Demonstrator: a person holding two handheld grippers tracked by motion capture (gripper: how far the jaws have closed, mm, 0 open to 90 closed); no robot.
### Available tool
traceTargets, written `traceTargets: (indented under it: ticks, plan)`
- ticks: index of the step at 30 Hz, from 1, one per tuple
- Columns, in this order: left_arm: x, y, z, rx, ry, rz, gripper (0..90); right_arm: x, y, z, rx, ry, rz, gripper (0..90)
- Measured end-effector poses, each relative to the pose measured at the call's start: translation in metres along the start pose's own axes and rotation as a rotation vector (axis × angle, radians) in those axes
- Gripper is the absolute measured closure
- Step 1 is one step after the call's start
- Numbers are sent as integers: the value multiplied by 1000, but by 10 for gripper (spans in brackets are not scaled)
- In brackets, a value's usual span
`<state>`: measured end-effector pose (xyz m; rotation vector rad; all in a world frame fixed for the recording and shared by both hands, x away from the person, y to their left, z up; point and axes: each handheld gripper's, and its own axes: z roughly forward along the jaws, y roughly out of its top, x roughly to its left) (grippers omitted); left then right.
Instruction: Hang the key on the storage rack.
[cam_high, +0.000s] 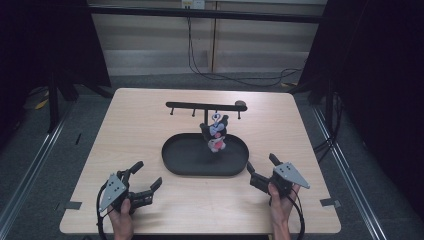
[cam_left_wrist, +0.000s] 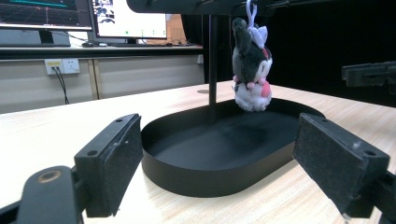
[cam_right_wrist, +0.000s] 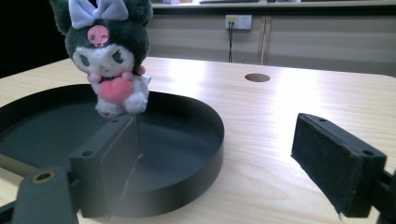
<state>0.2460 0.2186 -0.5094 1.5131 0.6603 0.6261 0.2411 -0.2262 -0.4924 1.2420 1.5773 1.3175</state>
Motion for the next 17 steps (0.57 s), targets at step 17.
traceTargets:
  ticks: [17]
  plan:
    - [0,0,0,0,-1,0,155,4,-23,-14,-205,35,-45,124]
